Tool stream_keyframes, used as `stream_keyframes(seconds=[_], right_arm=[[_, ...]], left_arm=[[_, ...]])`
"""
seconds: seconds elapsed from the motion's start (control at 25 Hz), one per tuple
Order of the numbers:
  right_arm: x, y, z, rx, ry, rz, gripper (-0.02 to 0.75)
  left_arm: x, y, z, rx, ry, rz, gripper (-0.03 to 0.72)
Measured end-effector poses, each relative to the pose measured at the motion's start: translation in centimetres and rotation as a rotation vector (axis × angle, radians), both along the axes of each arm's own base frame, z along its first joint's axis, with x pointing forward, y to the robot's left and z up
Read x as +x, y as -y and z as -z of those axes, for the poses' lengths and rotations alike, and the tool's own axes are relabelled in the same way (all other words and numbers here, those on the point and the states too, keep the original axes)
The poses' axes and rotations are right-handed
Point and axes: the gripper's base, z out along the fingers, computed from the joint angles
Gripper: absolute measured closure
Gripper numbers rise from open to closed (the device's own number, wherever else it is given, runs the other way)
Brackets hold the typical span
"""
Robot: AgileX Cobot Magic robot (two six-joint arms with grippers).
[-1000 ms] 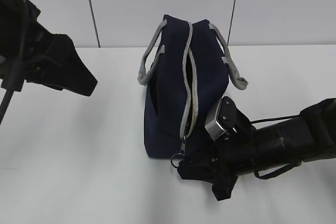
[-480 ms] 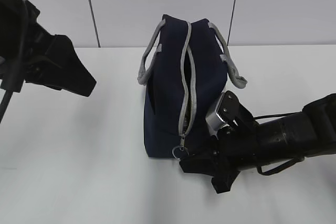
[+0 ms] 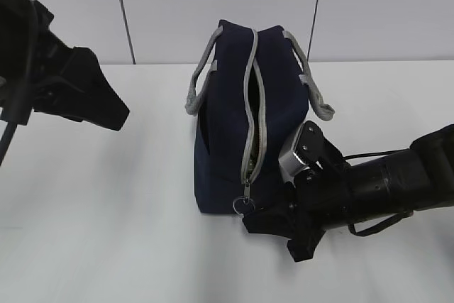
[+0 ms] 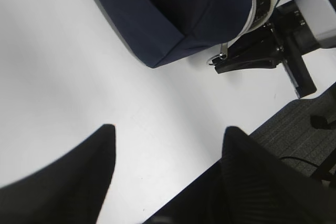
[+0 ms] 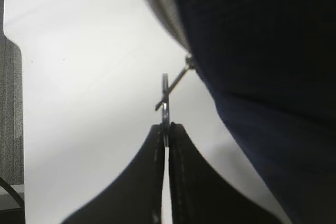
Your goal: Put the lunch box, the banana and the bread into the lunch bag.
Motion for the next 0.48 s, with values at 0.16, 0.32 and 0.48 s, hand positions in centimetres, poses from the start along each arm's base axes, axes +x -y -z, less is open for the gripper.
stream_keyframes(seconds=[0.16,0.32,0.48], right_arm=[[-0.17,0.04,0.13,-0.008,-0.035,0.000,0.738],[-0.26,0.15,0.24,-0.022,-0.077,0.018,0.738],[-0.44,0.31,-0.25,-0.042,-0.111,0.034,0.738]], left_arm=[[0.00,0.00,0.00,0.001,0.000,0.000,0.244],[0.00,0.00,0.00,0.001,0.000,0.000,0.244],[0.00,0.00,0.00,0.001,0.000,0.000,0.244]])
